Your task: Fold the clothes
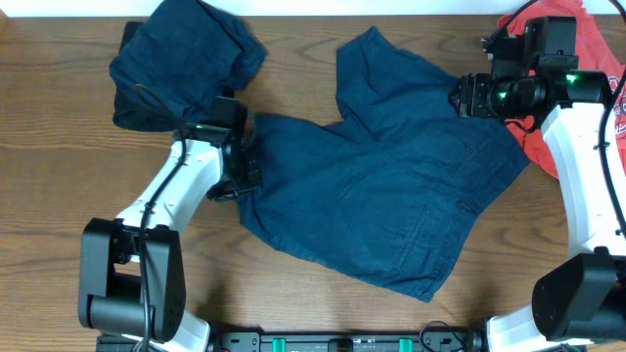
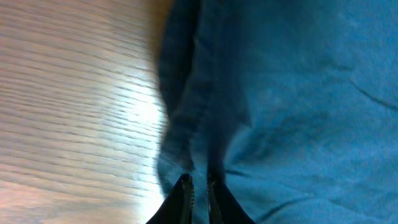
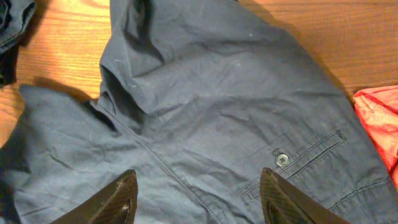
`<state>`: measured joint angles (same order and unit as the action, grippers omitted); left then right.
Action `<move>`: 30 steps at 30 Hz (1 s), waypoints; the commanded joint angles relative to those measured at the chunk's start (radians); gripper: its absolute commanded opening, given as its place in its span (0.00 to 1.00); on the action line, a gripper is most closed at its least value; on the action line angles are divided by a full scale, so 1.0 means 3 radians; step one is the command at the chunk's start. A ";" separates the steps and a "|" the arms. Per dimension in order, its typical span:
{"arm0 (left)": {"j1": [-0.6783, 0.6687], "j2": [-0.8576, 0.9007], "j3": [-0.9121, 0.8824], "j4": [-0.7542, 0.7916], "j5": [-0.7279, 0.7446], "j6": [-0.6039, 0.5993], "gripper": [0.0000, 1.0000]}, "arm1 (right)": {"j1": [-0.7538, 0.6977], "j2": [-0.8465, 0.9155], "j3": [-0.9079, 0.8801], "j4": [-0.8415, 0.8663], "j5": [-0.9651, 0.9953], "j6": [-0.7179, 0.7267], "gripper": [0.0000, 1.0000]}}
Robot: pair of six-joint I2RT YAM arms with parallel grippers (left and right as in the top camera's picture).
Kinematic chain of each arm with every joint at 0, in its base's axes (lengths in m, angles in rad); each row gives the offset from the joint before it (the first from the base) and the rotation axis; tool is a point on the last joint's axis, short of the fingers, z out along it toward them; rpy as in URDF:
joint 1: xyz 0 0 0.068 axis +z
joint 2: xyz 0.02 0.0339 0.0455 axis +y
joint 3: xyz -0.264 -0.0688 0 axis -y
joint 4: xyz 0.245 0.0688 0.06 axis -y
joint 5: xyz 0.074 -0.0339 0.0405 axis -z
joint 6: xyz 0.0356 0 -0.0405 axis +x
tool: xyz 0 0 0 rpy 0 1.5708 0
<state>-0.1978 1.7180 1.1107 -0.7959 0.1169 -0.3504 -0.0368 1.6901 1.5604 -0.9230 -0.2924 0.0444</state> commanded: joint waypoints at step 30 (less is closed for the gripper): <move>0.0100 0.0047 -0.0355 -0.0097 -0.0762 0.0018 0.13 | 0.0039 -0.0003 0.0043 -0.0118 -0.0011 -0.0004 0.64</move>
<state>-0.2115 1.7199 1.0164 -0.8207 -0.0471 -0.3500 -0.0368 1.6901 1.5604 -0.9497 -0.2924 0.0444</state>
